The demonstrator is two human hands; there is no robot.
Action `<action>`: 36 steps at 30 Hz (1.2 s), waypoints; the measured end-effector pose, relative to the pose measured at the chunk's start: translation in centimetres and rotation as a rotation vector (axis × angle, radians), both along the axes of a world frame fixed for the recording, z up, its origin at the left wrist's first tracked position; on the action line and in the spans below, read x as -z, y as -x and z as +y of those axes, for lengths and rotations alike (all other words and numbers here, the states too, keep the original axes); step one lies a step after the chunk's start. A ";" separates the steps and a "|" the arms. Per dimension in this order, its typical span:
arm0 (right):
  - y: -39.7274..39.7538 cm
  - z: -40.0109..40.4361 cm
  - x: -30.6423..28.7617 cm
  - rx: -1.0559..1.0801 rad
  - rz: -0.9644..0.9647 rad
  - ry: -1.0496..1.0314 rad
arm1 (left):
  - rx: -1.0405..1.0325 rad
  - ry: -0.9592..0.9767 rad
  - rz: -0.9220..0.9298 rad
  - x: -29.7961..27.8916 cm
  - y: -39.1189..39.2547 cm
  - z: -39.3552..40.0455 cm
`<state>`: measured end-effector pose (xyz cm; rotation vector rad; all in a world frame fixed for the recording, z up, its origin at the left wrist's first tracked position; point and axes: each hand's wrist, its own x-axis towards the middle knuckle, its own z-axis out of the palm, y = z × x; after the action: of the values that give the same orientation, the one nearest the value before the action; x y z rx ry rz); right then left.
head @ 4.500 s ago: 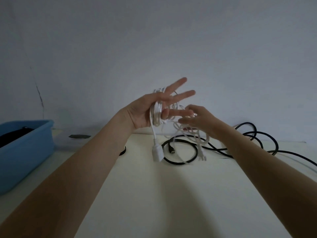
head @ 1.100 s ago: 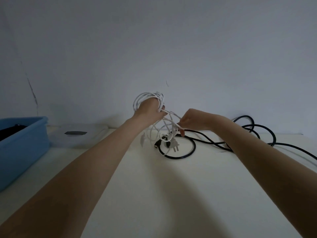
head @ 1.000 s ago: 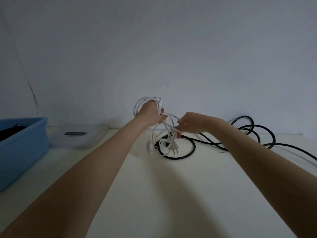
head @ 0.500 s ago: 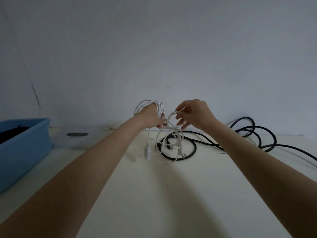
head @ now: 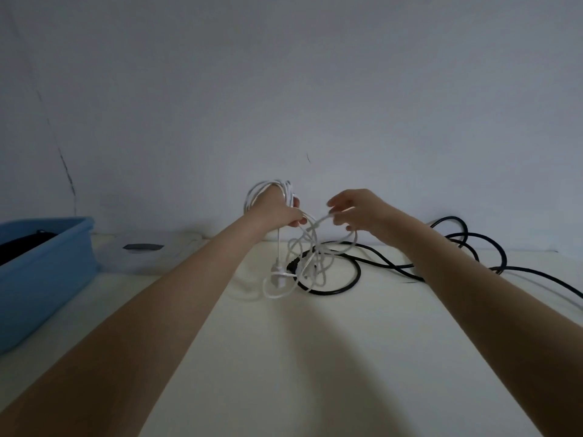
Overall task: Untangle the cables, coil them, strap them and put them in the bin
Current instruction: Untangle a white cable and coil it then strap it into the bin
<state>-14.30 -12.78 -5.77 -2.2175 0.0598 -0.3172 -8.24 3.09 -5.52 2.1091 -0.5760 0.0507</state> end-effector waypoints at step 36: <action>0.4 -0.4 -1.1 -0.066 -0.074 0.199 | 0.092 -0.336 -0.350 1.5 1.3 -1.5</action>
<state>-14.67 -13.23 -4.62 -2.3959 -0.0883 -0.3830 -9.54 1.54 -7.01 2.4139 -0.9429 0.2935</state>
